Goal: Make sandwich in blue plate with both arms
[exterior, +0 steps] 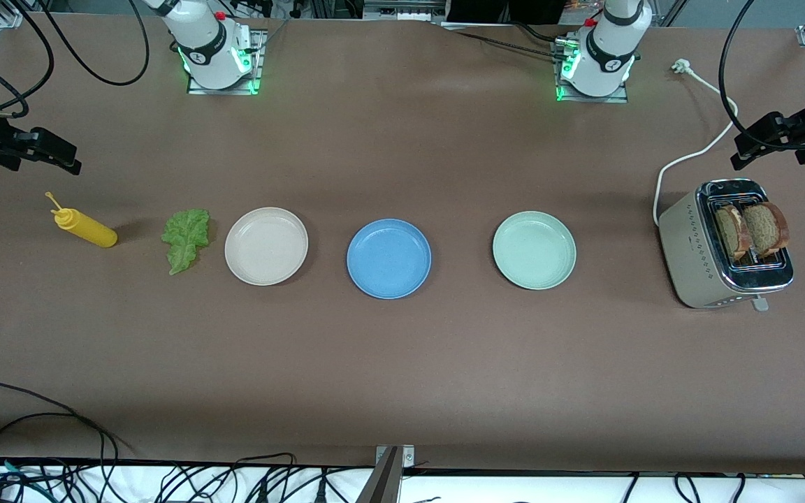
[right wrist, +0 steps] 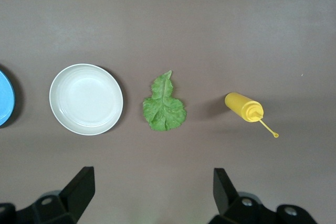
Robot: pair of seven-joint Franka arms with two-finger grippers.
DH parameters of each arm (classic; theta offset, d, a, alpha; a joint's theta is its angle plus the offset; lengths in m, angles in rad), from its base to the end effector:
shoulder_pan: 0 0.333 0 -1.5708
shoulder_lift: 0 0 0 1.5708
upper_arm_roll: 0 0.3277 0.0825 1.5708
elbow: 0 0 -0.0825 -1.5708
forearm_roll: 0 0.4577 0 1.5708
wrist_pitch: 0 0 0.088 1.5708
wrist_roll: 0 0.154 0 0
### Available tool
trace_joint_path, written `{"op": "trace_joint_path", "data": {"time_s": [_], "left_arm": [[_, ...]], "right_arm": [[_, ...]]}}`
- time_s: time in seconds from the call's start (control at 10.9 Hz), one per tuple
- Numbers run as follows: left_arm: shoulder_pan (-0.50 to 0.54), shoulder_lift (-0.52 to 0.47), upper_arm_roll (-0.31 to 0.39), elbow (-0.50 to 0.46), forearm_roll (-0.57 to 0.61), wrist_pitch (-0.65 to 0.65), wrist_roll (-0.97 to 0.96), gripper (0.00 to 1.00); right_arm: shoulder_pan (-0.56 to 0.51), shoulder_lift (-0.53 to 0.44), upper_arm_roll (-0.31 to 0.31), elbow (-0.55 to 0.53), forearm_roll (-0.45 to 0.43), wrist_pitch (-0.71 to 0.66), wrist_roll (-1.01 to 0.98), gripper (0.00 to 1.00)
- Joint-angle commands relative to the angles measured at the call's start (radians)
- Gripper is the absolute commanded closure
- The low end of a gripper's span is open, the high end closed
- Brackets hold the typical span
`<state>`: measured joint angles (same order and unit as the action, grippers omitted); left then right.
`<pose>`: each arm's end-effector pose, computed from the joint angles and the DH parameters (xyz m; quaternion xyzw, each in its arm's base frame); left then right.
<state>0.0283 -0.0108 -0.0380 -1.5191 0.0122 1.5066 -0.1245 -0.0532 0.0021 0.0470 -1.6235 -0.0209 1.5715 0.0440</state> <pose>0.6183 -0.0042 0.6184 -0.9983 -0.0578 0.0004 0.0063 0.6242 -0.0071 0.5593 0.9993 -0.0248 -0.0268 0.0109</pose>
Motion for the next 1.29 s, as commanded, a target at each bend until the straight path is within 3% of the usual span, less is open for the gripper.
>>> {"op": "trace_joint_path", "data": {"time_s": [0.0,0.92,1.2], "left_arm": [[0.039,-0.009,0.003,0.011,-0.020,-0.026,0.031,0.00],[0.038,-0.009,-0.005,0.013,-0.044,-0.040,0.028,0.00],[0.036,0.000,-0.052,0.007,-0.038,-0.034,0.013,0.00]], "right_arm": [[-0.004,-0.008,-0.012,0.014,-0.007,-0.016,-0.018,0.00],[-0.004,-0.008,-0.019,0.016,-0.007,-0.021,-0.018,0.00],[-0.004,-0.008,-0.025,0.016,-0.005,-0.021,-0.019,0.00]]}}
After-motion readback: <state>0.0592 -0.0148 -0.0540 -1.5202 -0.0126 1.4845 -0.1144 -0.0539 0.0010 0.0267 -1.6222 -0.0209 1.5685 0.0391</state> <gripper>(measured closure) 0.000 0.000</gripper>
